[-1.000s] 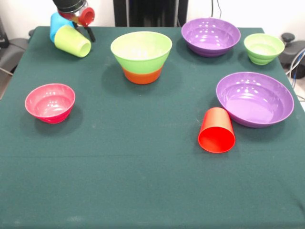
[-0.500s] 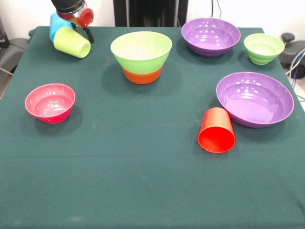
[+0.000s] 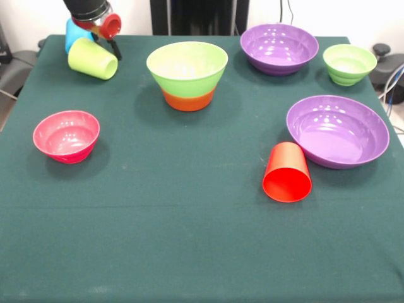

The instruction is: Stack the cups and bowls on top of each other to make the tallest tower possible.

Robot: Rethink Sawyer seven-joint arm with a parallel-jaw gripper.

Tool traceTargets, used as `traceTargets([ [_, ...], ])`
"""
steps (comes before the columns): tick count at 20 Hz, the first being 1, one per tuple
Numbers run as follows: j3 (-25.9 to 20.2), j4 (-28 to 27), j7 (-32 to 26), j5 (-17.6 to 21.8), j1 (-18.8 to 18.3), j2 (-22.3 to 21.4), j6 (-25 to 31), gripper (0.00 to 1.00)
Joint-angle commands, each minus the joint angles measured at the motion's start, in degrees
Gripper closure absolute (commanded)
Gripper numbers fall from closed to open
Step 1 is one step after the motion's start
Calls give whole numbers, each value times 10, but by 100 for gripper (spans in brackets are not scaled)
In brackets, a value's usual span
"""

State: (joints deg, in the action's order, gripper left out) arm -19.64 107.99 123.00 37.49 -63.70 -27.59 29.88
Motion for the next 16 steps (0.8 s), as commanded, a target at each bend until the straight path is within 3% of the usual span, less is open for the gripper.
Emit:
traceTargets([
  [1, -32, -44, -42, 12, 38, -12, -3, 0],
  [6, -20, -29, -28, 47, 46, -23, -61, 0],
  [16, -18, -34, -27, 48, 49, -26, -65, 0],
])
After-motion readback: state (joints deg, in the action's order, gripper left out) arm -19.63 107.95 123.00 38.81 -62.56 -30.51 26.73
